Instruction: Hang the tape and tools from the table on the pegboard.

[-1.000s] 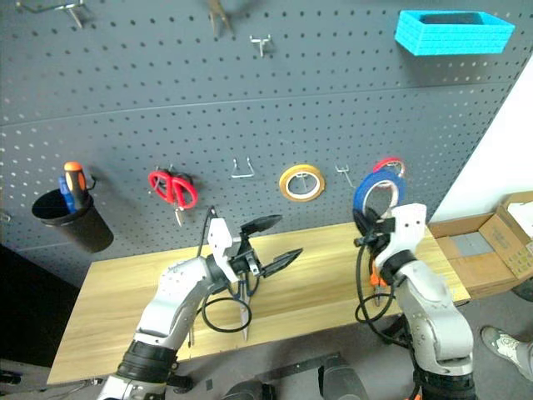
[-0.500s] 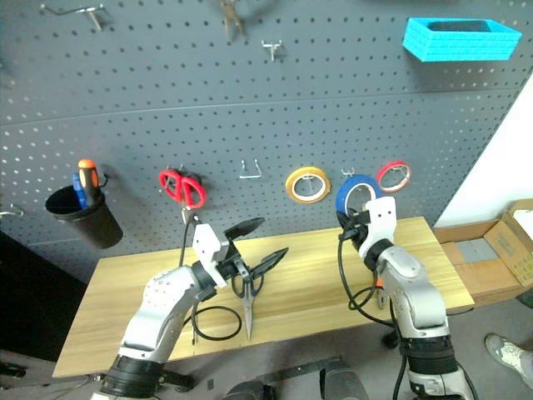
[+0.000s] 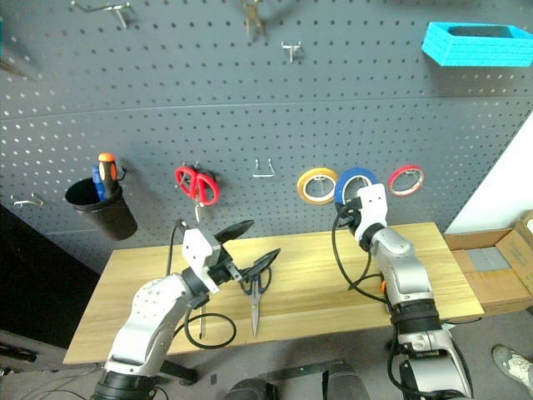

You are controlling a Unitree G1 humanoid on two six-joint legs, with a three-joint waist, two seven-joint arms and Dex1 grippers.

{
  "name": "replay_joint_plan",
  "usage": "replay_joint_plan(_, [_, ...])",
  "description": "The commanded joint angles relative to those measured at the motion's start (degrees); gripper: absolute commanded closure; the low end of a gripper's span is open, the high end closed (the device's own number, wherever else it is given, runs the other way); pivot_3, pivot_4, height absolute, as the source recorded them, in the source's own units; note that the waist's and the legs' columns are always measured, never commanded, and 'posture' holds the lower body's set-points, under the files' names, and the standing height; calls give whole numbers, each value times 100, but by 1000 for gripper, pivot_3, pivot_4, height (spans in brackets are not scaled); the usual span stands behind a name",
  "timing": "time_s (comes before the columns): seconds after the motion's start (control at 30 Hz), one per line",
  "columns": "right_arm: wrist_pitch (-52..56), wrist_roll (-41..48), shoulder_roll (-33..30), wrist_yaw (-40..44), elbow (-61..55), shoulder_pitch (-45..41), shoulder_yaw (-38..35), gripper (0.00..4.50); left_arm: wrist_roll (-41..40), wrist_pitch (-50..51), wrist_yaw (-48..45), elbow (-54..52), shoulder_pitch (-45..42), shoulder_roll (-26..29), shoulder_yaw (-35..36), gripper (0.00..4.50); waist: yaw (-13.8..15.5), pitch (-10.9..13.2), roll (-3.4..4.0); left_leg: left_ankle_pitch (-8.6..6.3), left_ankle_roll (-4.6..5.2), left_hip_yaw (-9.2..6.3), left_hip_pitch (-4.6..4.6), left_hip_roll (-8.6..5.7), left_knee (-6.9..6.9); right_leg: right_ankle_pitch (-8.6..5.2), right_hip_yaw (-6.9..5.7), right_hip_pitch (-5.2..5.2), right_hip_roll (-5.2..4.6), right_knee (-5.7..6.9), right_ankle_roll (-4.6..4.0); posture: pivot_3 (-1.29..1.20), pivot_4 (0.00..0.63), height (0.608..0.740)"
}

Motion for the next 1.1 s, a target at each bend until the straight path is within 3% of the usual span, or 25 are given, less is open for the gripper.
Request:
replay_joint_plan(0.03, [-124,-1,10,30,117,-141,-98,3796,-33,70,118,-417,117,53,104,0,11,1,-2,0,0,2,1,1,-2,0,2,0,0,0,0,-39,115,740])
replay_joint_plan(0.43, [800,84,-212,192,-1138,689,-67,20,-43,349,325,-848,532,124,107,0,211,91,-11,-1,3,8,5,5,-5,-1,6,3,-1,-9,0,-24,169,740])
replay_joint_plan(0.67, [2790,254,-1062,286,-2435,1886,-194,20,-3,1167,270,-1197,895,401,-273,0,280,281,-29,-9,15,-3,-6,7,-9,-10,-7,9,-6,-36,-12,-39,233,740])
replay_joint_plan(0.83, [3620,79,-941,-629,-2135,1671,-817,20,16,1520,269,-1493,1201,463,-668,0,236,502,-33,-10,17,9,-24,10,-7,-12,3,-10,-9,-44,-11,-41,283,740])
replay_joint_plan(1.1, [4355,75,-642,-1212,-2416,1675,-1118,20,-24,1767,390,-1968,1674,508,-749,0,255,703,-40,-12,19,-2,-103,14,-14,-10,-11,-82,-9,-37,-15,-42,318,740])
